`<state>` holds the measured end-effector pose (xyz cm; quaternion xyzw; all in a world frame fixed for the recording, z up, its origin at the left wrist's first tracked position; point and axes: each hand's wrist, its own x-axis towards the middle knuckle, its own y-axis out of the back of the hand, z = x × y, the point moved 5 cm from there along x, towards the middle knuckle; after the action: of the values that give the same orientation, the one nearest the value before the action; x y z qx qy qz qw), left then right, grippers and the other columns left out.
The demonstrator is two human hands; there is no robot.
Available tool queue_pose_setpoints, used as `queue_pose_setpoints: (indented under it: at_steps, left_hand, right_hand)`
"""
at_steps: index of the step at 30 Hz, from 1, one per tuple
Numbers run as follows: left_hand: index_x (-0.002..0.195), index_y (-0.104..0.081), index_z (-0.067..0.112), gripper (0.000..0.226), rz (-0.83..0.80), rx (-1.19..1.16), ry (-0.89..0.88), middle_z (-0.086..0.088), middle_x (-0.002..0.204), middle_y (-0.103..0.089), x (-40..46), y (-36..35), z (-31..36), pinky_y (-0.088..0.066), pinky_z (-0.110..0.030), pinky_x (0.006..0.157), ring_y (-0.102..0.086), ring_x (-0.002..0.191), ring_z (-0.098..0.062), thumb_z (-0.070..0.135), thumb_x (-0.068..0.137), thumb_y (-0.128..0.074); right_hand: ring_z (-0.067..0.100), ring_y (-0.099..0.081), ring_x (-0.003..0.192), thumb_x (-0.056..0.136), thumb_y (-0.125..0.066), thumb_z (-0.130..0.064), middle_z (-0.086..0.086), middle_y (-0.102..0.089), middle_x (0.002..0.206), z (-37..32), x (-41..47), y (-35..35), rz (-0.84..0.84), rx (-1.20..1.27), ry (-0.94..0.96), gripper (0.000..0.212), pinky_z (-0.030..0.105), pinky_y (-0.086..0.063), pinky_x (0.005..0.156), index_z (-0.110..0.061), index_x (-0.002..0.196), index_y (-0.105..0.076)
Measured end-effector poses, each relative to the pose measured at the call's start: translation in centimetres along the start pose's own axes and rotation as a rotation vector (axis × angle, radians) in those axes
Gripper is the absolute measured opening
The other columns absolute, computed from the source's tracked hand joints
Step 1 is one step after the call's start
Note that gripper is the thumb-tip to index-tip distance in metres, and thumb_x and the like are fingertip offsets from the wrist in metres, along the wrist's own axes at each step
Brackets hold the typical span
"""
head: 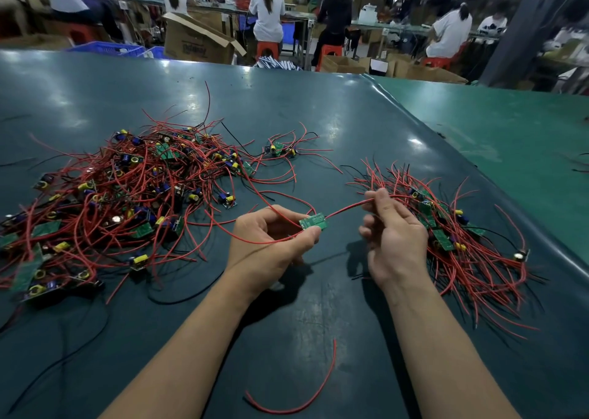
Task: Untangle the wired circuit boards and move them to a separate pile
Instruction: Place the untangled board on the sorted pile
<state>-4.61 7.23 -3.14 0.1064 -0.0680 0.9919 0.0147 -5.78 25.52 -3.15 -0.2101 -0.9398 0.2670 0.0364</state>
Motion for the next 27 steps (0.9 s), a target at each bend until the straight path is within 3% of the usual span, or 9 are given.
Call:
queue_pose_setpoints:
  at_steps: [9, 15, 20, 24, 27]
  left_hand:
    - [0.082, -0.071, 0.009, 0.014, -0.05, 0.013, -0.029, -0.004, 0.067, -0.074, -0.2, -0.3, 0.3, -0.049, -0.017, 0.05, -0.066, 0.055, -0.008, -0.002, 0.076, -0.077]
    - [0.084, -0.07, 0.012, 0.013, 0.003, -0.004, -0.061, -0.002, 0.066, -0.072, 0.0, 0.0, 0.4, -0.045, -0.016, 0.046, -0.059, 0.048, -0.005, 0.001, 0.08, -0.075]
    - [0.088, -0.071, 0.021, 0.021, 0.139, 0.068, -0.096, -0.001, 0.082, -0.074, 0.5, 0.8, 0.3, -0.052, -0.027, 0.052, -0.066, 0.073, -0.013, 0.036, 0.073, -0.073]
    - [0.106, -0.062, 0.011, 0.015, 0.208, -0.082, -0.142, 0.003, 0.087, -0.074, 1.2, 1.6, 0.1, -0.06, -0.029, 0.07, -0.072, 0.085, -0.015, 0.017, 0.092, -0.059]
    - [0.105, -0.064, 0.012, 0.018, 0.196, -0.228, -0.071, -0.005, 0.085, -0.072, 1.5, 1.8, 0.1, -0.059, -0.027, 0.067, -0.071, 0.069, -0.016, 0.019, 0.09, -0.058]
  right_hand:
    - [0.006, -0.035, 0.035, 0.1, -0.054, -0.023, -0.005, -0.05, 0.049, -0.2, 0.4, 0.4, 0.104, 0.153, -0.056, 0.042, 0.015, -0.027, 0.035, -0.017, 0.059, -0.053]
    - [0.004, -0.044, 0.043, 0.099, -0.056, -0.027, 0.0, -0.066, 0.069, -0.5, 0.5, 1.1, 0.132, 0.183, -0.028, 0.025, 0.015, -0.037, 0.04, -0.01, 0.085, -0.067]
    - [0.003, -0.05, 0.047, 0.097, -0.058, -0.025, -0.003, -0.07, 0.075, -0.6, 0.2, 1.6, 0.182, 0.184, -0.028, 0.018, 0.015, -0.043, 0.043, -0.013, 0.091, -0.07]
    - [0.008, -0.054, 0.05, 0.095, -0.061, -0.014, 0.001, -0.069, 0.074, -1.0, 0.2, 1.5, 0.22, -0.03, 0.094, 0.01, 0.018, -0.043, 0.04, -0.012, 0.088, -0.068]
    - [0.011, -0.067, 0.061, 0.095, -0.06, -0.015, 0.002, -0.072, 0.075, -0.4, -0.2, 0.5, 0.157, -0.069, 0.107, 0.013, 0.019, -0.047, 0.045, -0.011, 0.087, -0.07]
